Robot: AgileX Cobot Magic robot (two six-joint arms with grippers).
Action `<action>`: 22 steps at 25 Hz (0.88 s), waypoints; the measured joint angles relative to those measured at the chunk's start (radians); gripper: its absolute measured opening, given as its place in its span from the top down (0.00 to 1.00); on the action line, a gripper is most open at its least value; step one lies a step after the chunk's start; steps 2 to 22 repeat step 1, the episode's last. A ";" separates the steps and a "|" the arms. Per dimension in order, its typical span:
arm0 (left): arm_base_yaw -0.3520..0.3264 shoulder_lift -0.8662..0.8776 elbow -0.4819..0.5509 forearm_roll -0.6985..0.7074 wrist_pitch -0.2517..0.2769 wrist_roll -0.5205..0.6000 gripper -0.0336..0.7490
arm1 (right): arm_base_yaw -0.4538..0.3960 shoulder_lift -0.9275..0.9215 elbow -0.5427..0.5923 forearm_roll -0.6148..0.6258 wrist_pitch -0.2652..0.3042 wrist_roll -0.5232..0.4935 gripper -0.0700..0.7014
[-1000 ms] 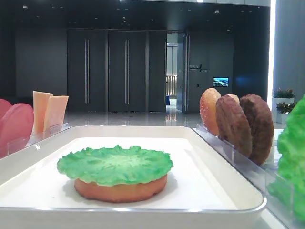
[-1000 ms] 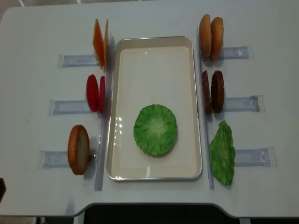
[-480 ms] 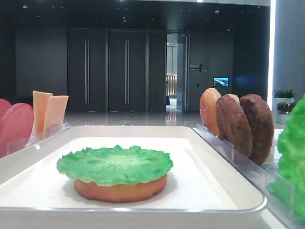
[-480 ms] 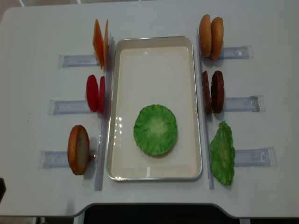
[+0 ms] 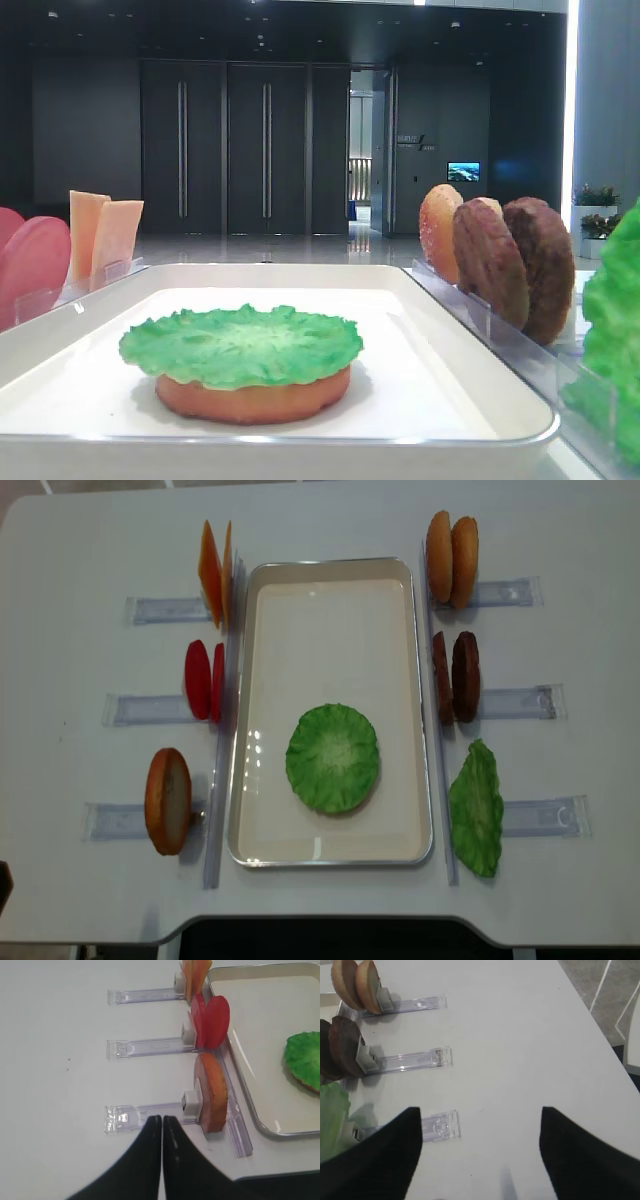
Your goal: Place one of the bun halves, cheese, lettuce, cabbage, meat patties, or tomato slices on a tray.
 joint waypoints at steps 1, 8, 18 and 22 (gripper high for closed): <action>0.000 0.000 0.000 0.000 0.000 -0.001 0.96 | 0.000 0.000 0.000 0.000 0.000 0.000 0.29; 0.000 0.000 0.000 0.000 0.000 -0.001 0.96 | 0.000 0.000 0.000 0.000 0.000 0.000 0.29; 0.000 0.000 0.000 0.000 0.000 -0.001 0.96 | 0.000 0.000 0.000 0.000 0.000 0.000 0.29; 0.000 0.000 0.000 0.000 0.000 -0.001 0.96 | 0.000 0.000 0.000 0.000 0.000 0.000 0.29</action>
